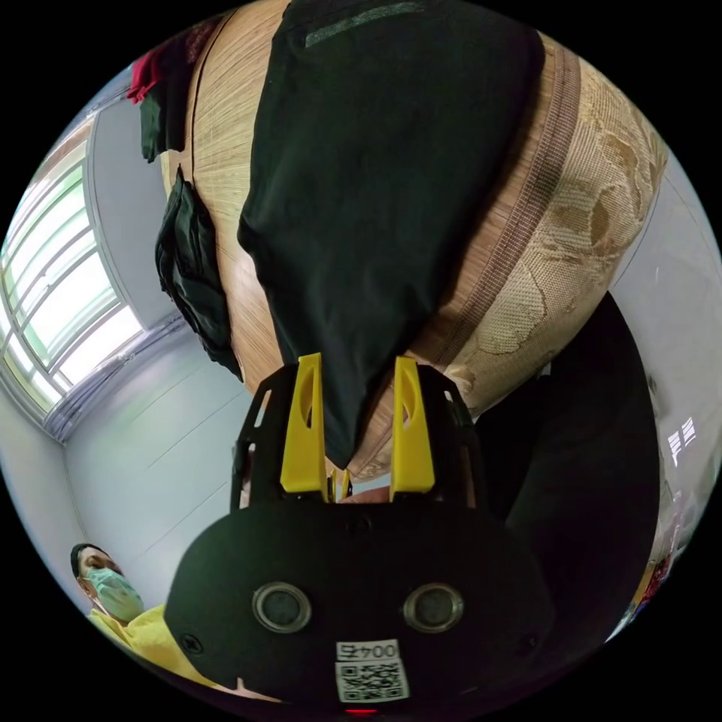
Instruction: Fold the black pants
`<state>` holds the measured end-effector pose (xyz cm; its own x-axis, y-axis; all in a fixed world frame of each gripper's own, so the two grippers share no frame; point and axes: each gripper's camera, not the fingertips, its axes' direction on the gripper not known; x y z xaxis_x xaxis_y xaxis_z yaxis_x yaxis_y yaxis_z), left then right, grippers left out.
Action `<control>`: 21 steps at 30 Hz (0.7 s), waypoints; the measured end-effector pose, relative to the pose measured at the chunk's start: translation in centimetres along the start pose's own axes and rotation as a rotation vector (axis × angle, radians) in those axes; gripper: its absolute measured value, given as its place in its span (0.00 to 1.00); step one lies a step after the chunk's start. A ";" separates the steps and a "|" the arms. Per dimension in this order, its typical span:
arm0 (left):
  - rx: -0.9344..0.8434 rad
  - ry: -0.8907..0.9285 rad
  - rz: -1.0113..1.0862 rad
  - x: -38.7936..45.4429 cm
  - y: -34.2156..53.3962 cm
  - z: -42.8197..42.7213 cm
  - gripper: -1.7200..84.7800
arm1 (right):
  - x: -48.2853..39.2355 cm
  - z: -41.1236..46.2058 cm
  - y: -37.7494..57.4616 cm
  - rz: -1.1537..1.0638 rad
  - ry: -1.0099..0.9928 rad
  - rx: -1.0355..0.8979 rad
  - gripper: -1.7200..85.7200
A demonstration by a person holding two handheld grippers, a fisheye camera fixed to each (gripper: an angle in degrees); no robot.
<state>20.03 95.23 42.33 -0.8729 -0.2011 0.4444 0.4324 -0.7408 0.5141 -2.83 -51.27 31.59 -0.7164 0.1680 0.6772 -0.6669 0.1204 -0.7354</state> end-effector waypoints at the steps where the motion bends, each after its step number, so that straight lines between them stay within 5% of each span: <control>1: 0.003 -0.009 -0.004 -0.8 0.0 0.0 0.11 | 0.1 0.2 -0.3 0.001 -0.009 0.003 0.17; 15: 0.004 0.006 0.084 -7.9 0.2 -1.0 0.07 | -0.4 2.6 -3.7 -0.044 0.000 -0.044 0.12; 21: 0.002 0.059 0.100 -10.1 -0.8 -0.3 0.10 | -2.1 4.3 -5.1 -0.076 0.157 -0.087 0.05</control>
<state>28.46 97.66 37.25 -0.8370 -0.3112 0.4501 0.5185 -0.7137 0.4708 1.23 -56.44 34.04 -0.6192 0.3049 0.7236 -0.6926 0.2220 -0.6863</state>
